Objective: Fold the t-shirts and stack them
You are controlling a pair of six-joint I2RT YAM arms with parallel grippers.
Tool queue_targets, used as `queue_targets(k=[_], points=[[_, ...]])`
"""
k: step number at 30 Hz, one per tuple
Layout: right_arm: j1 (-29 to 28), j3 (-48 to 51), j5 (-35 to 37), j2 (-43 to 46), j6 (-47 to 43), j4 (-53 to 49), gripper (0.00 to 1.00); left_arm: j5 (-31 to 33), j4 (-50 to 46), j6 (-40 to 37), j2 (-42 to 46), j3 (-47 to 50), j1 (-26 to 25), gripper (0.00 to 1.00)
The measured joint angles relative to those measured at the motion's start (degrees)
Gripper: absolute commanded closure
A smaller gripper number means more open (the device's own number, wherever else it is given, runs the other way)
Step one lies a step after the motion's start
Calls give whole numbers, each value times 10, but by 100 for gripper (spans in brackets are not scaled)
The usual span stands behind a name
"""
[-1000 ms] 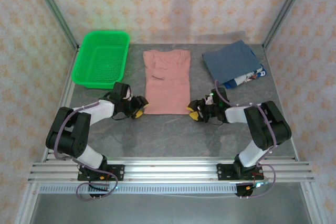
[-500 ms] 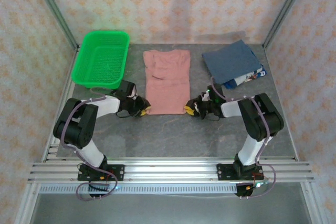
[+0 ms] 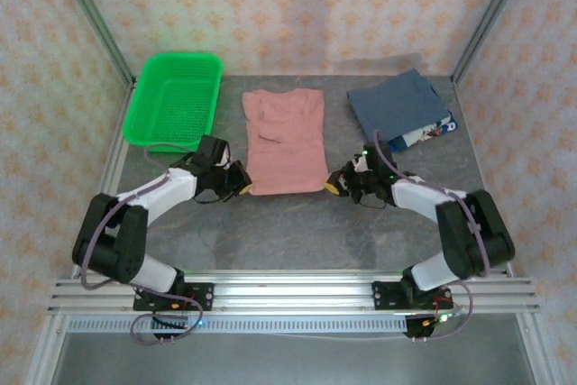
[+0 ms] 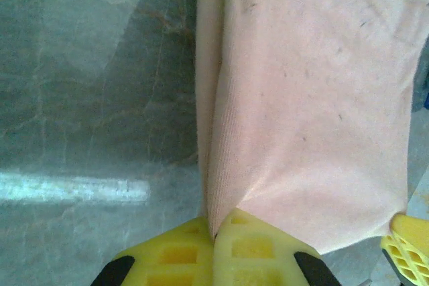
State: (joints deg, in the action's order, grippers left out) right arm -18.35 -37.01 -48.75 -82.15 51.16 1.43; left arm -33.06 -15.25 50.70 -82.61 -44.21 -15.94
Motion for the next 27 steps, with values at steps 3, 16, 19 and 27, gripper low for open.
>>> queue_targets(k=[3, 16, 19, 27], points=[[-5, 27, 6, 71, -4, -55, 100, 9, -15, 5, 43, 24, -16, 100], [-54, 127, 10, 351, 33, -260, 100, 96, -132, 143, 312, 133, -188, 100], [-55, 126, 7, 362, 35, -281, 100, 107, -148, 171, 352, 135, -197, 100], [-55, -10, 22, 274, 10, -329, 100, 130, -171, 172, 280, 57, -174, 100]])
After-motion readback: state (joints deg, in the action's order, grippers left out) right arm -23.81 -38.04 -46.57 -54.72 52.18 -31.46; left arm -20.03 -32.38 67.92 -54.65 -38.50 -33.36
